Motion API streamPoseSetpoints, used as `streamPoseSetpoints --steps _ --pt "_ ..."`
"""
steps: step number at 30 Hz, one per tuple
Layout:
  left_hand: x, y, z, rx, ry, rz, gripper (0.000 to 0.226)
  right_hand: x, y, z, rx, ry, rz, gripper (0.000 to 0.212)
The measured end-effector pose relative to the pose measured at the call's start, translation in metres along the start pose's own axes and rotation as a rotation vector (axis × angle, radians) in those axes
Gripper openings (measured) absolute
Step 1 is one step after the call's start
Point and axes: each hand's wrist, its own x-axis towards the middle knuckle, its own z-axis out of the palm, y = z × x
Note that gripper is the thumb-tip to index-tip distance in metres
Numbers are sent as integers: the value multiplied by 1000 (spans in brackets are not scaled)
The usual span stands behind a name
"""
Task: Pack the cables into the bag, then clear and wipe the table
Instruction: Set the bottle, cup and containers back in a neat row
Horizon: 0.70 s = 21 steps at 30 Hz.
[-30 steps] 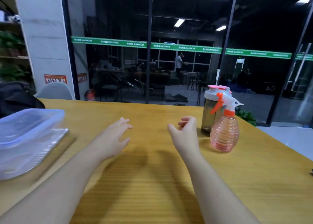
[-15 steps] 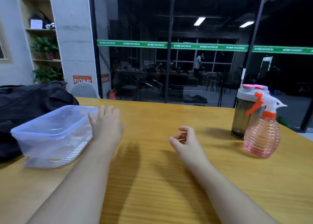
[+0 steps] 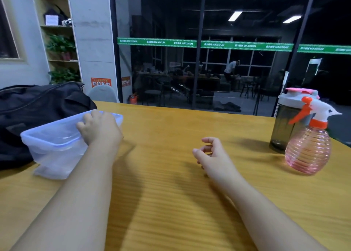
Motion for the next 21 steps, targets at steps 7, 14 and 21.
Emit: streamPoseSetpoints --steps 7,14,21 --pt "-5 4 -5 -11 2 -1 43 0 0 -1 -40 -8 -14 34" --pt "-4 7 -5 -51 9 57 34 1 0 0 -48 -13 -11 33" --pt "-14 27 -11 -119 125 238 32 1 -1 -2 -51 3 9 35"
